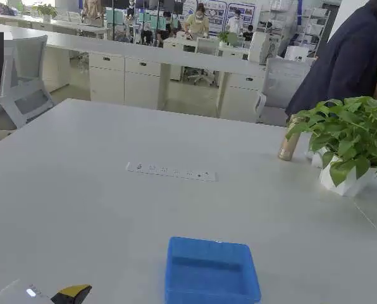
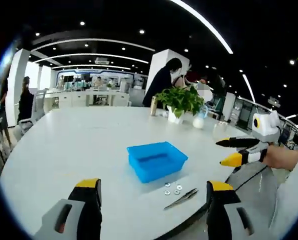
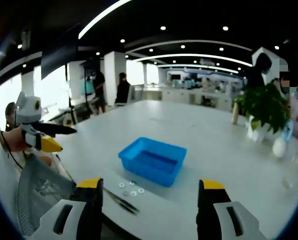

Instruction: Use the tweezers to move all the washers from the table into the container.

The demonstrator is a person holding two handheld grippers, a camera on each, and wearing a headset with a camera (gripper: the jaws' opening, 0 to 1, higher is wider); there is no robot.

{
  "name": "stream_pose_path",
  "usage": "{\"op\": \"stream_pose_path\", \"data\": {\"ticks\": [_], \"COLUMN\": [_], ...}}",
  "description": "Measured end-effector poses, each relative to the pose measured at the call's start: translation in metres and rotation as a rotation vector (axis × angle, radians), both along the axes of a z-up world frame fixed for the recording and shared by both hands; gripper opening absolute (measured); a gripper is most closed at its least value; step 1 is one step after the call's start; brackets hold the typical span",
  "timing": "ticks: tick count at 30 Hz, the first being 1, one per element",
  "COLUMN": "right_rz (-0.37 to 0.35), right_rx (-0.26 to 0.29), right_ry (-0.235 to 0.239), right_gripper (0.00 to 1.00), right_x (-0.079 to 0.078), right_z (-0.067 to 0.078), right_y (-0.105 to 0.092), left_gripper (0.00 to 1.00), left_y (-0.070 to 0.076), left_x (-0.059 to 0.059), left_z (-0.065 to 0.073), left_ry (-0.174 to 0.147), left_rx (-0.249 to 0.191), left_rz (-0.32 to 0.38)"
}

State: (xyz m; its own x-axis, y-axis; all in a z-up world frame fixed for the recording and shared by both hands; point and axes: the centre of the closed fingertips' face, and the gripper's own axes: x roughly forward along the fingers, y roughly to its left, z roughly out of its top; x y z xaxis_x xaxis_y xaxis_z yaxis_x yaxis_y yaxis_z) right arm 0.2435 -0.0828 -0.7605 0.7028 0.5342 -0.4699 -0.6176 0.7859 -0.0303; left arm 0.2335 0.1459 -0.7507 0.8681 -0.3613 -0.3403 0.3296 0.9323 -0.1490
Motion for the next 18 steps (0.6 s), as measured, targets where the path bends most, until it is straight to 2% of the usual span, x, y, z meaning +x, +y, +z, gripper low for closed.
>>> {"op": "stream_pose_path", "data": {"ticks": [1,3,4,6,8,9,10,11,12,13,14,15,18], "right_rz": [0.000,0.001,0.000,0.004,-0.015,-0.053,-0.044,-0.012,0.014,0.031,0.034,0.045,0.060], "right_rx": [-0.002,0.001,0.004,0.000,-0.025,-0.001,0.029,0.023,-0.030,-0.099,-0.098,-0.071,-0.094], "right_ry": [0.002,0.008,0.006,-0.010,-0.047,-0.063,-0.052,-0.080,-0.110,-0.091,-0.045,-0.010,-0.026], "right_gripper": [0.86,0.91,0.91,0.90,0.91,0.91,0.91,0.89,0.83,0.78,0.78,0.81,0.82], "right_x": [-0.001,-0.004,-0.004,-0.003,0.002,0.004,0.001,0.002,0.004,0.005,0.002,-0.003,-0.003], "right_z": [-0.001,0.001,0.003,0.005,0.009,0.011,0.011,0.013,0.013,0.003,-0.005,-0.011,-0.011], "right_y": [0.001,0.000,-0.005,-0.013,-0.024,-0.029,-0.025,-0.020,-0.017,-0.017,-0.015,-0.009,-0.009], "left_gripper": [0.99,0.99,0.99,0.99,0.99,0.99,0.99,0.99,0.99,0.99,0.99,0.99,0.99], "left_y": [0.000,-0.004,-0.006,-0.008,-0.011,-0.012,-0.015,-0.018,-0.018,-0.018,-0.020,-0.021,-0.023], "left_x": [0.000,0.000,-0.001,-0.002,-0.002,-0.002,-0.002,0.000,0.000,0.000,0.000,-0.001,-0.001], "left_z": [-0.003,-0.002,-0.003,-0.004,-0.005,-0.005,-0.004,-0.001,0.000,0.000,-0.002,-0.004,-0.011], "left_ry": [0.007,-0.007,-0.010,-0.028,-0.020,-0.020,-0.028,-0.045,-0.047,-0.051,-0.052,-0.044,-0.015], "left_rx": [0.021,0.048,0.083,0.123,0.128,0.123,0.101,0.077,0.076,0.088,0.101,0.118,0.123], "left_rz": [-0.005,-0.022,-0.034,-0.053,-0.063,-0.070,-0.080,-0.083,-0.082,-0.085,-0.090,-0.102,-0.109]}}
